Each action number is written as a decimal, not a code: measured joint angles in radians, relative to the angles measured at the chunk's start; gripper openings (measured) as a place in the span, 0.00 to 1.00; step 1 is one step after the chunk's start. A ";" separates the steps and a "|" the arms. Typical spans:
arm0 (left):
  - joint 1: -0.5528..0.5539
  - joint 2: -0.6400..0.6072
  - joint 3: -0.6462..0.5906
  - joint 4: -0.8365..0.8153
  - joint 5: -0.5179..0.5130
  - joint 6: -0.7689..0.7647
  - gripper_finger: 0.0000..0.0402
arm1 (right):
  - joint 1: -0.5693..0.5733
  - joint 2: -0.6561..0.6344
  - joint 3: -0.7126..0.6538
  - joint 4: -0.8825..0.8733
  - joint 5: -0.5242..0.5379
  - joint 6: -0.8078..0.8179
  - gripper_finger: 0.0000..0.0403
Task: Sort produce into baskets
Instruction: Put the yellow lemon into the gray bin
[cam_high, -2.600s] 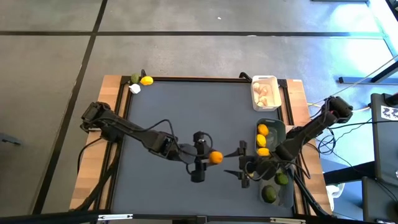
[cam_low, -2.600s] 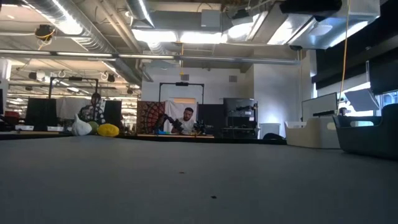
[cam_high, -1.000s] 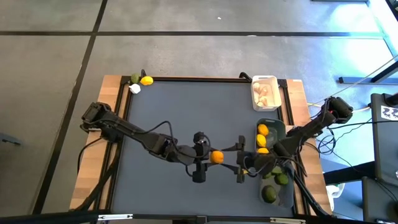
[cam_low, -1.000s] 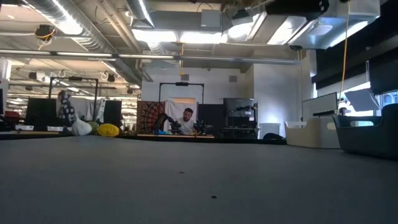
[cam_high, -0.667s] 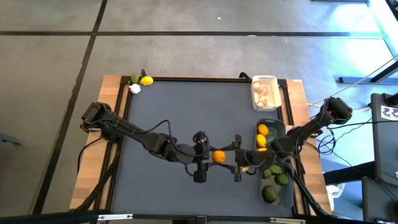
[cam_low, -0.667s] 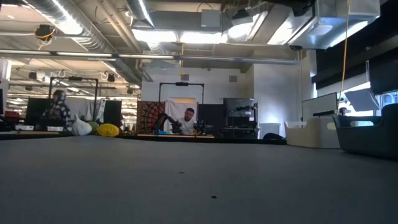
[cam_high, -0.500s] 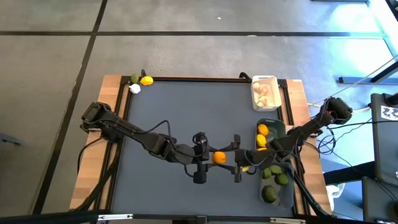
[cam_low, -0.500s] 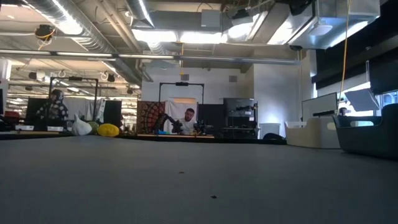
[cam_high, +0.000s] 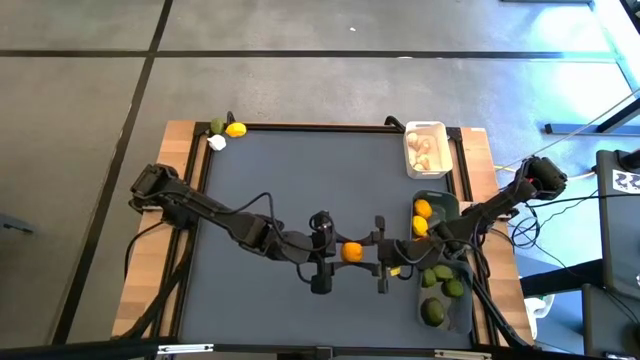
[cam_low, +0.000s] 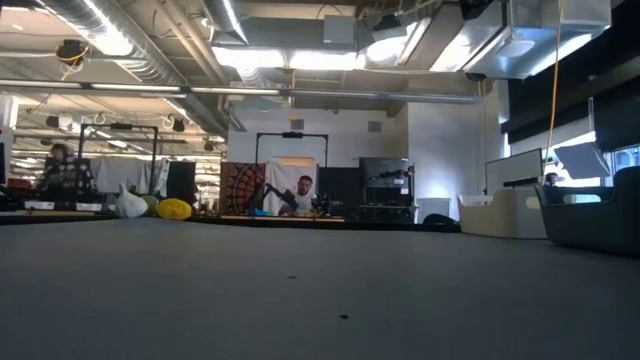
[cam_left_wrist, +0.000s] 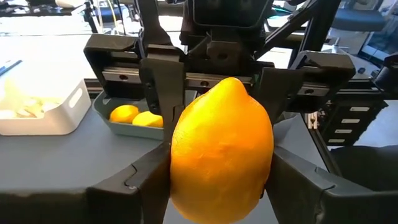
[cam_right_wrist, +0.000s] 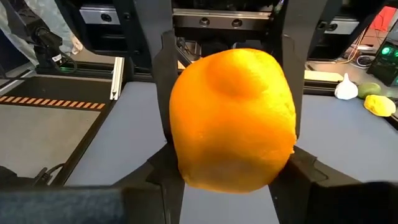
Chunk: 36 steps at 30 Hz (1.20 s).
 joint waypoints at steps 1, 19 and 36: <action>0.001 0.000 0.000 -0.002 0.007 -0.001 0.56 | 0.000 0.000 0.000 -0.001 -0.002 -0.004 0.42; 0.001 -0.097 0.000 -0.395 0.016 -0.182 0.67 | 0.001 -0.191 0.000 -0.425 0.091 0.157 0.45; -0.002 -0.082 0.000 -0.441 -0.025 -0.211 0.66 | 0.001 -0.434 0.001 -1.289 0.011 0.772 0.46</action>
